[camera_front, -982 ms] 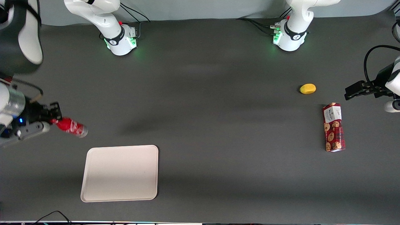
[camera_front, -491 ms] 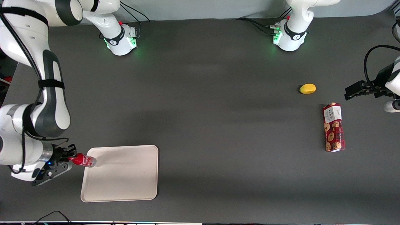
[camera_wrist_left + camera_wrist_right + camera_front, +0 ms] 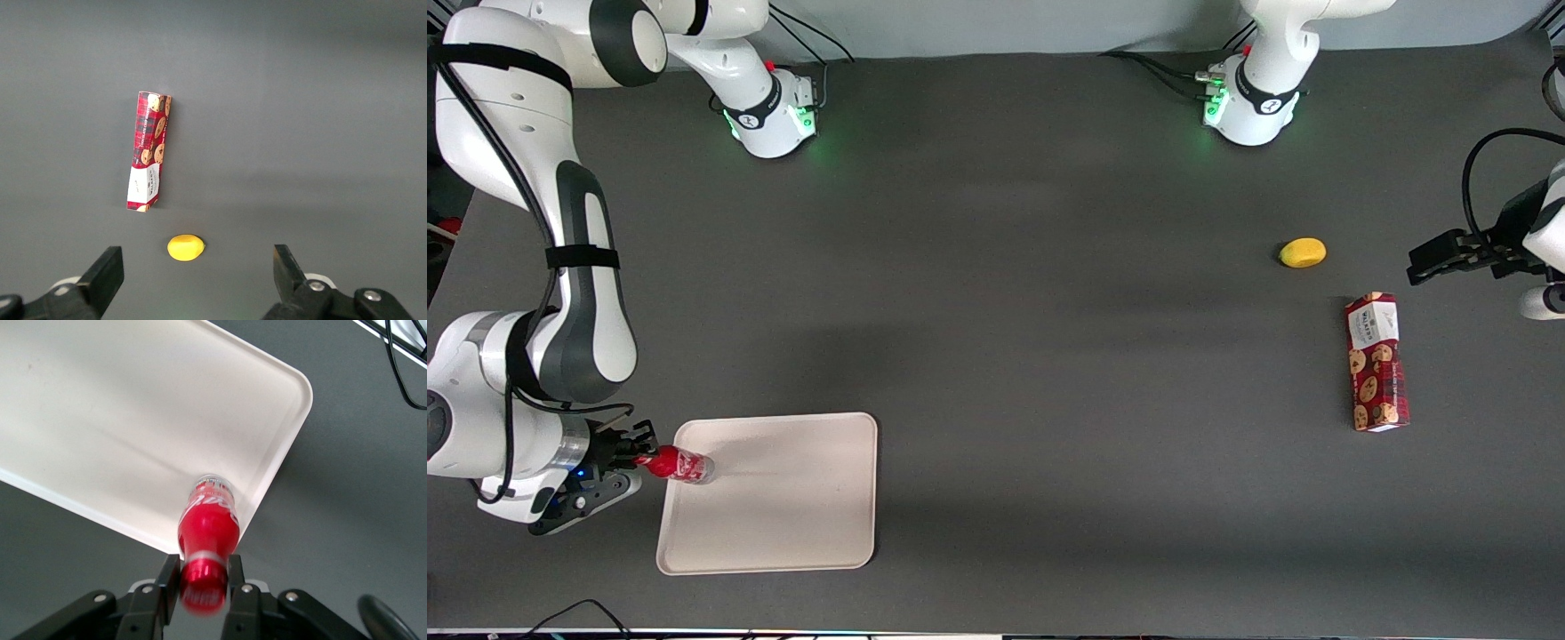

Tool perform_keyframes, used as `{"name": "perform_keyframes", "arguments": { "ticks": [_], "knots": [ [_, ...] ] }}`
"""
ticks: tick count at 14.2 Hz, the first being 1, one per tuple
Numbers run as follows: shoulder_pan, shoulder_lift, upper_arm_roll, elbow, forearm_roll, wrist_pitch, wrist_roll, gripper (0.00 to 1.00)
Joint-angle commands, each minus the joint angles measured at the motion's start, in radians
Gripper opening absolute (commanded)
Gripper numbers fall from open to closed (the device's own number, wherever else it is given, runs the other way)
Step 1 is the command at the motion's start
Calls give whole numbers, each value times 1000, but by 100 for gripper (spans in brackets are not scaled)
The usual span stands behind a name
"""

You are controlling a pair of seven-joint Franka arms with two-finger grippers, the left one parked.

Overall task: Place coke bottle on tray
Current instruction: 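Lower the bottle upright onto the tray corner and open the right gripper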

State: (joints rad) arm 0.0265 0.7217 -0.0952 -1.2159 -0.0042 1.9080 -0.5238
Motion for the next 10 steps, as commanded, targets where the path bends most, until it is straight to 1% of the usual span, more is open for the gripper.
{"name": "perform_keyframes", "arguments": {
  "ticks": [1,4,5,8,10],
  "knots": [
    [0,16,-6,27,21,6,-12,100],
    [10,-16,-8,29,20,-18,22,100],
    [13,-46,-6,29,20,-73,45,100],
    [26,-178,11,29,7,-258,186,100],
    [52,-278,15,29,7,-398,281,100]
  ]
}}
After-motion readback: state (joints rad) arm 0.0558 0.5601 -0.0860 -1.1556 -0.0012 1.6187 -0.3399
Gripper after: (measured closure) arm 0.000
